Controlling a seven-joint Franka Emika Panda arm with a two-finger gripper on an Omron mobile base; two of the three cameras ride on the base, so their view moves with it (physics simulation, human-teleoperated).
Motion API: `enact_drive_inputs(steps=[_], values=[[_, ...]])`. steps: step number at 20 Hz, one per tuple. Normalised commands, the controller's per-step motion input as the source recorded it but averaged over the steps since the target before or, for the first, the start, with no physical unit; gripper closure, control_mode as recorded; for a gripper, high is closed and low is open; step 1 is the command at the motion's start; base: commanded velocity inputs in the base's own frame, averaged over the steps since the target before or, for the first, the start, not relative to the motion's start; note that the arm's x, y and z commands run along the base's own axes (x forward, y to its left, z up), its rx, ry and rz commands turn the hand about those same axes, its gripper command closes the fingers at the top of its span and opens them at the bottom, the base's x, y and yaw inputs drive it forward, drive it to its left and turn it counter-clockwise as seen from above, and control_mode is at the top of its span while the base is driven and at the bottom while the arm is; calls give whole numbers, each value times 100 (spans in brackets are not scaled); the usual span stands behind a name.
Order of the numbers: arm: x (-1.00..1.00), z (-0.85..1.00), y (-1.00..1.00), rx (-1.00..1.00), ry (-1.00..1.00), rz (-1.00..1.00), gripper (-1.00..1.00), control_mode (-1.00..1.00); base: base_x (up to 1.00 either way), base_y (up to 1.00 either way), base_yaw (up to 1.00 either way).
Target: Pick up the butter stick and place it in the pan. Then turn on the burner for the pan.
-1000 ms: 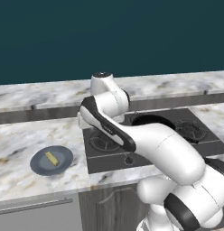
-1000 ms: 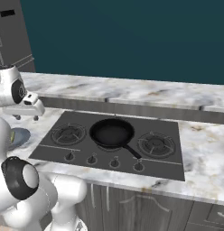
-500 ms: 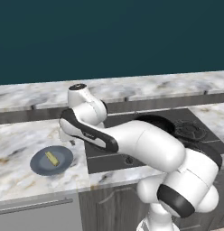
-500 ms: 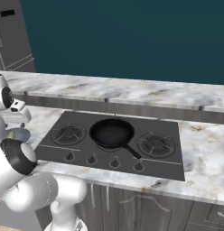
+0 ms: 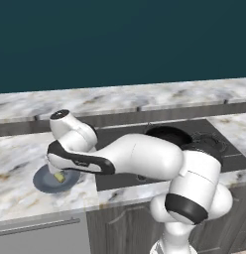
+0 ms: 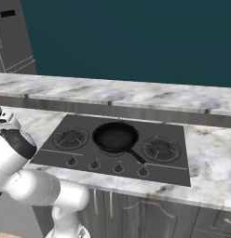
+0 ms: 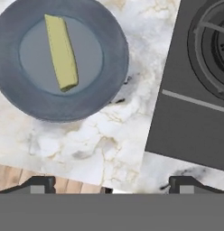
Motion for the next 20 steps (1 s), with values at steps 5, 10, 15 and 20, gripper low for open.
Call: enact_drive_inputs(steps=[5, 10, 15, 20], values=[[0, -12, 18, 0, 0, 1, -100, -100, 0, 0, 0], [6, -24, 18, 0, 0, 0, -100, -100, 0, 0, 0], [19, -28, 9, 0, 0, 0, -100, -100, 0, 0, 0], [30, -19, 6, 0, 0, 0, -100, -100, 0, 0, 0]])
